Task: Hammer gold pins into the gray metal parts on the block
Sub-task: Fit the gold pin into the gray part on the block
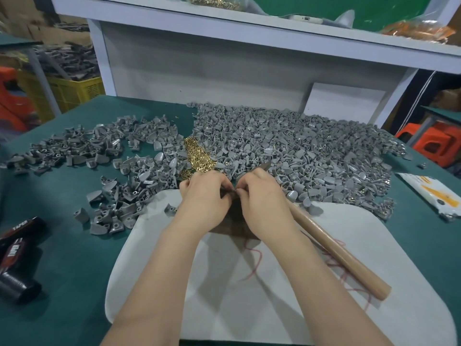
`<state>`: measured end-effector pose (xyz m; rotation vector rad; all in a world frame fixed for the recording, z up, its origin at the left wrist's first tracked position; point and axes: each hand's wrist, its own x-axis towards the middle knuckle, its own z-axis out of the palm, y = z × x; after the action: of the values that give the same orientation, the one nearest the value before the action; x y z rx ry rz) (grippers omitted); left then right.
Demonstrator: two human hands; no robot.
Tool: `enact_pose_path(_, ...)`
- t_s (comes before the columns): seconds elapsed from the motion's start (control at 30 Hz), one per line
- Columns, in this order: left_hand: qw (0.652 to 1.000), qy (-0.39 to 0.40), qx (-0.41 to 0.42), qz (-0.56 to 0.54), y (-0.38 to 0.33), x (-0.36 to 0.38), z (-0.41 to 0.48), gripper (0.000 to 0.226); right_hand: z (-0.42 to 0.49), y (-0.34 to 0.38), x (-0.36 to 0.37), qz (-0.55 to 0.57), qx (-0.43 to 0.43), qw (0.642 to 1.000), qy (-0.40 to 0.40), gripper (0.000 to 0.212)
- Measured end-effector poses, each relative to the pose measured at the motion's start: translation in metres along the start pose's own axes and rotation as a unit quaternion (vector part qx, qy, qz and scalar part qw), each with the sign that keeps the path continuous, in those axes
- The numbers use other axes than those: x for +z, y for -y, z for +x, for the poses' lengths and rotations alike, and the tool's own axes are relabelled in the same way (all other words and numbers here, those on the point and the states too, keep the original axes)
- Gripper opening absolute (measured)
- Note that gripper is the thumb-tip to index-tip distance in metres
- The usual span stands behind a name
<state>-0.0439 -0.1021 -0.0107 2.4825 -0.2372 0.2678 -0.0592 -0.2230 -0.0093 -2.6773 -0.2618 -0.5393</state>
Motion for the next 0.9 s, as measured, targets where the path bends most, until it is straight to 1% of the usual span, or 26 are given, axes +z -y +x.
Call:
enact_pose_path(0.3,1.000,-0.008,0.001,-0.016,-0.002,-0.002,-0.002,0.009,0.003,0.002,-0.004,-0.018,0.018,1.000,0.016,0.012)
enact_pose_path(0.5,1.000,-0.009,0.001,-0.022,-0.001,-0.002,-0.002,0.008,0.005,0.002,-0.003,0.006,0.041,0.999,0.014,0.011)
enact_pose_path(0.6,1.000,-0.010,-0.003,-0.022,-0.001,-0.002,-0.003,0.007,0.006,-0.001,-0.003,0.021,0.039,0.999,0.015,0.009)
enact_pose_path(0.67,1.000,-0.009,-0.004,-0.024,-0.001,-0.002,-0.003,0.006,0.006,-0.005,-0.002,0.050,0.040,0.998,0.012,0.007)
enact_pose_path(0.8,0.999,-0.011,-0.008,-0.029,-0.002,-0.002,-0.003,0.006,0.003,-0.013,-0.003,0.189,0.089,0.978,0.005,0.011)
enact_pose_path(0.9,0.999,-0.014,-0.006,-0.029,-0.002,-0.002,-0.004,0.005,0.004,-0.016,-0.004,0.223,0.103,0.969,0.001,0.010)
